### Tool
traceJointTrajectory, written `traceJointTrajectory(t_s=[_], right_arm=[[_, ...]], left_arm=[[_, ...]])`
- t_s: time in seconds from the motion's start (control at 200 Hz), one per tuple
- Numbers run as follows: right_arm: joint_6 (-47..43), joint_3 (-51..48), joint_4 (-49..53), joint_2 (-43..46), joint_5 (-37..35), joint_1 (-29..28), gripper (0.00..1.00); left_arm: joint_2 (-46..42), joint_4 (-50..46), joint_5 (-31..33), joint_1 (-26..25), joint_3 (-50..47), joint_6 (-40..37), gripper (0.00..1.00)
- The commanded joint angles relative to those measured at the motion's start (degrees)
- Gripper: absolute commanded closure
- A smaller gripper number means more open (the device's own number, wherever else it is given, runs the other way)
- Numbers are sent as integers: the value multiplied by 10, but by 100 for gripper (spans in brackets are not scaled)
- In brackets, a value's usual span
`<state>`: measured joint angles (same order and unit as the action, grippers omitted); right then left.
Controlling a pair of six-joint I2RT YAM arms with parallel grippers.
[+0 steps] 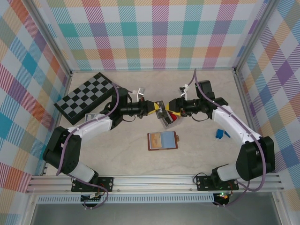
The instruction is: Put the credit cards into the card holder
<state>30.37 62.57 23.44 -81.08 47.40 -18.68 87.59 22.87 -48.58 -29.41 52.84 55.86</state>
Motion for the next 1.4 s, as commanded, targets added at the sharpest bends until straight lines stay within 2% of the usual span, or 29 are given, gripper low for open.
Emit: traceJointTrajectory(t_s=[0.0, 0.11, 0.25, 0.295, 0.405, 0.48, 0.55, 0.735, 0.975, 1.09, 1.15, 1.245, 1.28, 1.34, 1.395], right_arm=[[12, 12, -38, -22, 93, 3, 54], [4, 17, -39, -31, 106, 4, 56], [11, 14, -53, -34, 115, 4, 79], [21, 7, -68, -32, 119, 5, 83], [53, -17, -99, -19, 84, 10, 93], [100, -44, -150, -7, 66, 11, 95], [158, -76, -218, 1, 49, 11, 96], [220, -114, -271, 21, -11, 11, 95], [286, -144, -328, 25, -40, 10, 95], [289, -153, -331, 29, -45, 9, 93], [269, -148, -304, 32, -42, 9, 90], [204, -126, -208, 43, -40, 9, 75], [161, -112, -138, 52, -67, 10, 71], [86, -98, -12, 63, -157, 8, 66], [50, -112, 42, 68, -207, 8, 58]], left_arm=[[5, 26, -25, -8, 21, -9, 100], [8, 63, -33, -9, 19, 14, 100], [11, 68, -35, -9, 20, 21, 100], [12, 65, -35, -9, 20, 22, 100], [9, 60, -22, -9, 13, 25, 90], [7, 71, -15, -11, 3, 34, 82], [8, 87, -13, -15, -2, 44, 79], [13, 98, 2, -30, -5, 49, 79], [14, 102, 9, -32, -15, 49, 80], [13, 102, 16, -32, -16, 47, 92], [14, 99, 20, -32, -16, 45, 100], [13, 62, 24, -32, -11, 27, 100], [9, 35, 27, -31, -12, 10, 100], [-1, -55, 49, -32, -17, -42, 100], [-7, -111, 69, -32, -29, -82, 100]])
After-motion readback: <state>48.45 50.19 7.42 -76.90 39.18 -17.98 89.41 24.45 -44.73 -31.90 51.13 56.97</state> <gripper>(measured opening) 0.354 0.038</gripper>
